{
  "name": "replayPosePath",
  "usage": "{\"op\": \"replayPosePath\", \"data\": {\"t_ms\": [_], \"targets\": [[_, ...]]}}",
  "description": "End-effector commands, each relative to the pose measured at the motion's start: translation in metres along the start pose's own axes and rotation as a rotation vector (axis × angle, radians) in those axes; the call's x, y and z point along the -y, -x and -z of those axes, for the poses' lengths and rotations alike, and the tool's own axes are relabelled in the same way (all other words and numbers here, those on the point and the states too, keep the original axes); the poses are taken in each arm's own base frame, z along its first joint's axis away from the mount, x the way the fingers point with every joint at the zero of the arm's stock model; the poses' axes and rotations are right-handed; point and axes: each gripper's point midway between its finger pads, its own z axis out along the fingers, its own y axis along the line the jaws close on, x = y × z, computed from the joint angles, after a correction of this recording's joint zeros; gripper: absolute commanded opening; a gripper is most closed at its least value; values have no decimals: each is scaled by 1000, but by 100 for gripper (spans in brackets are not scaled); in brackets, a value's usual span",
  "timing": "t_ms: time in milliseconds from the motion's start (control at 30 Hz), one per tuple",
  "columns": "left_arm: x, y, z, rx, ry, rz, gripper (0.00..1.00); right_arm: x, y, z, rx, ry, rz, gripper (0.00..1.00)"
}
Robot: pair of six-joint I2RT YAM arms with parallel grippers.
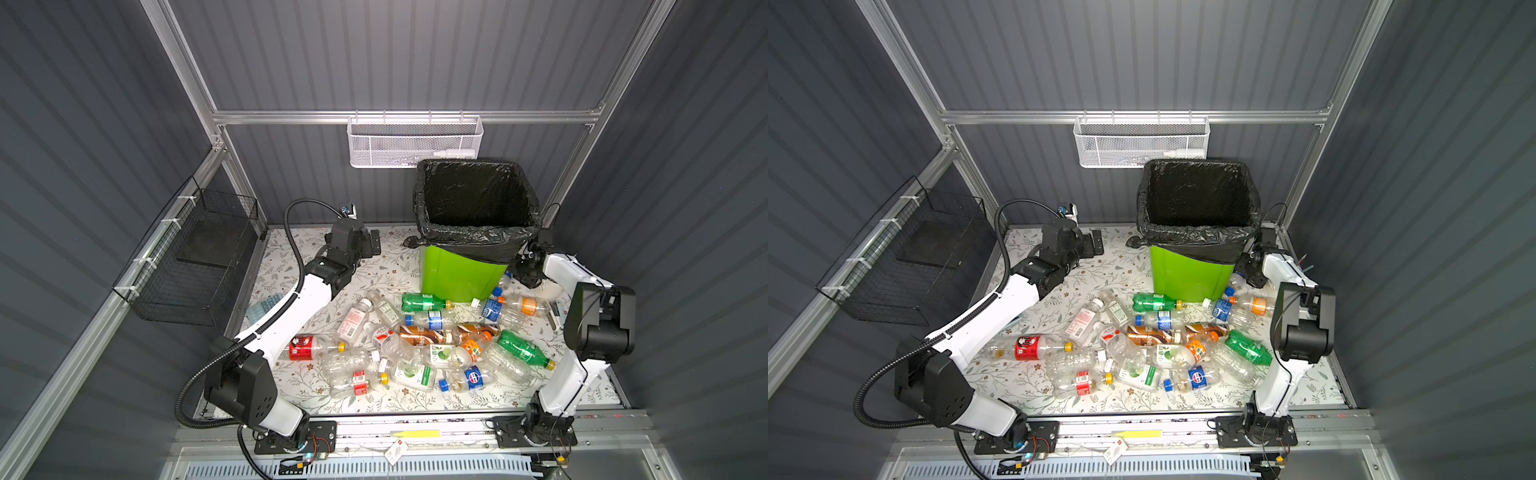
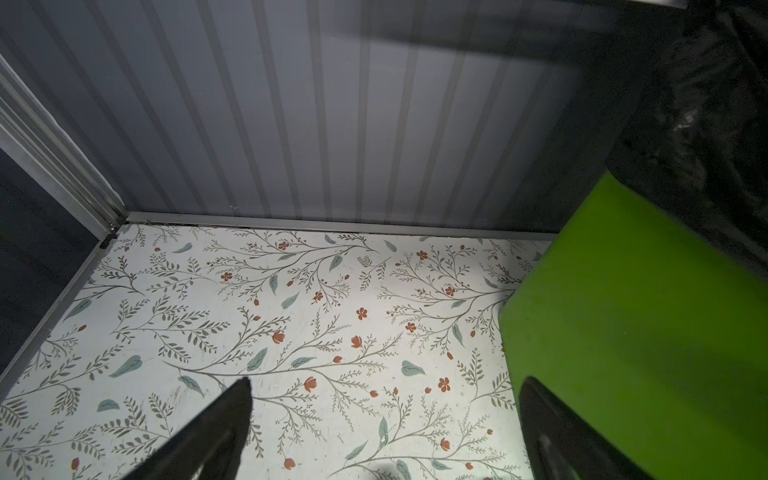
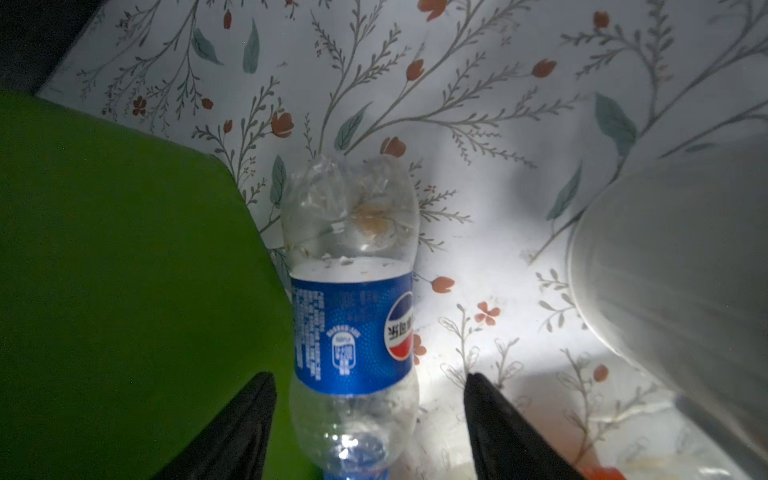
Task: Throw the plastic bottles in the bin
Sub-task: 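Move the right gripper down onto the blue-label bottle while the left arm withdraws, then lift the blue-label bottle with the right gripper over the bin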
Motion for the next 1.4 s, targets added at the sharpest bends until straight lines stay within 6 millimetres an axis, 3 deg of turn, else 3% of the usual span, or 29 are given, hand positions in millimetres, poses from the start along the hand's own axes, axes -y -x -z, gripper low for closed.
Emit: {"op": "replayPosePath", "data": {"t_ms": [0,433,700,833,967,1100,1200,1367], "targets": [[-3,-3,-3,-18,9,8,100,-1,-1,-11,-32,-15,3,73],[-7,-13,-7,-47,21,9,100,-4,-5,-42,-105,-25,28,69],[-10,-17,-6,-54,31,11,100,-11,0,-38,-99,-1,52,54],[-11,-17,-5,-52,35,12,100,-14,5,-26,-75,12,64,46],[-13,-19,-5,-54,40,15,100,-18,19,5,4,16,81,47],[-15,-25,-7,-65,46,21,100,-24,39,49,111,36,100,47],[-17,-30,-9,-73,57,33,100,-21,54,89,208,56,91,46],[-23,-39,-13,-85,77,56,100,-17,79,174,428,79,98,45]]}}
